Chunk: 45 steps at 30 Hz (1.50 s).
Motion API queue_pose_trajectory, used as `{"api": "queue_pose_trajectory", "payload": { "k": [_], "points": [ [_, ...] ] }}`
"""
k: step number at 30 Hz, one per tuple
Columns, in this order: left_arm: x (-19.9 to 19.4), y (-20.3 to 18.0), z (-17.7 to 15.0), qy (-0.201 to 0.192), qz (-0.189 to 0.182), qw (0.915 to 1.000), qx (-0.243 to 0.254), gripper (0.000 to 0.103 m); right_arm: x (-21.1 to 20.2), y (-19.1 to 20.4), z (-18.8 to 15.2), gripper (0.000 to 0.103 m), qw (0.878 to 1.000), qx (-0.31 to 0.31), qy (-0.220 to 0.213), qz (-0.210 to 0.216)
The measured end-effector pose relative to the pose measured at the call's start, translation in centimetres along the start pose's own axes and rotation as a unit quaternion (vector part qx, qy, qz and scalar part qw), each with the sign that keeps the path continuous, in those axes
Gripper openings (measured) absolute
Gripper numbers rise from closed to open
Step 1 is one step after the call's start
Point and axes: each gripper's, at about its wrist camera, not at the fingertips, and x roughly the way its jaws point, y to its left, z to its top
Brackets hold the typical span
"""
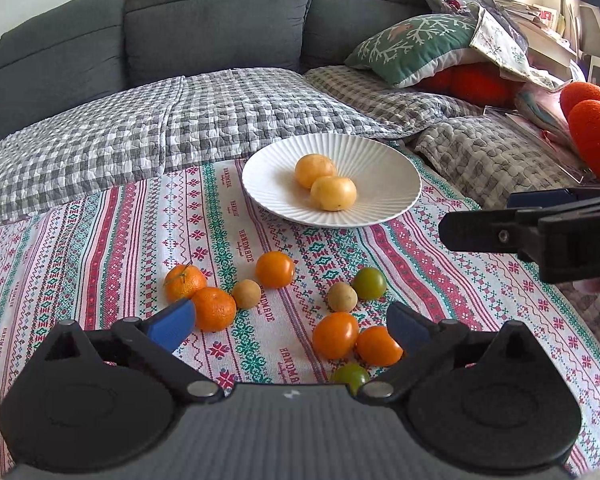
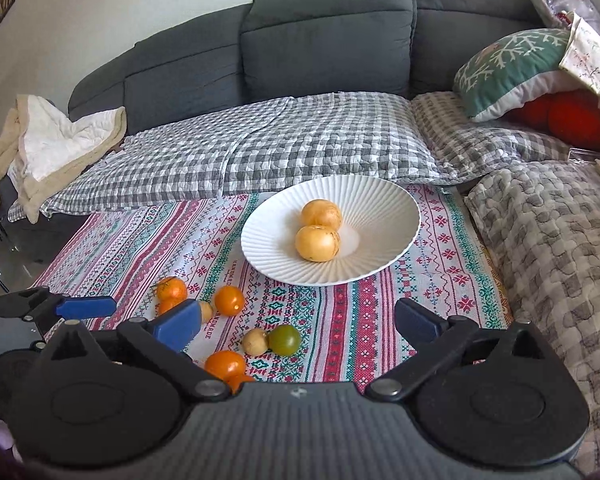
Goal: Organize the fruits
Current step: 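Withdraw both tools from the plate back toward the remaining fruits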
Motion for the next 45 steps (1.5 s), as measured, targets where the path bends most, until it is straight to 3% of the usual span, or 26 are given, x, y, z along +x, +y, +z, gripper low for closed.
{"api": "queue_pose_trajectory", "payload": {
  "k": [17, 25, 33, 36, 37, 40, 45],
  "points": [
    [-2.2, 2.6, -4.7, -0.003, -0.047, 0.9988, -0.012, 0.094, -0.4, 0.7, -4.5, 0.103, 0.997, -0.061, -0.016, 0.035],
    [-2.4, 2.8, -6.8, 0.009, -0.074, 0.9972, 0.006, 0.094, -0.6, 1.1, -6.0, 0.103, 0.994, -0.102, -0.003, 0.045],
    [-2.3, 1.1, -8.3, 0.017, -0.096, 0.9936, 0.057, 0.093, 0.1, 1.3, -6.6, 0.103, 0.992, -0.113, 0.013, 0.053],
    [-2.1, 0.5, -8.5, 0.020, -0.102, 0.9923, 0.068, 0.084, 0.6, 1.4, -6.8, 0.103, 0.992, -0.115, 0.023, 0.052],
    [-1.9, 0.5, -8.5, 0.023, -0.103, 0.9920, 0.069, 0.075, 0.7, 1.5, -7.0, 0.103, 0.991, -0.117, 0.027, 0.053],
    [-1.4, 0.5, -8.3, 0.033, -0.111, 0.9915, 0.059, 0.064, 0.9, 1.6, -7.2, 0.103, 0.990, -0.122, 0.036, 0.055],
    [-1.5, 0.7, -8.0, 0.033, -0.123, 0.9906, 0.050, 0.052, 1.4, 1.4, -7.5, 0.103, 0.991, -0.119, 0.048, 0.047]
  ]
}}
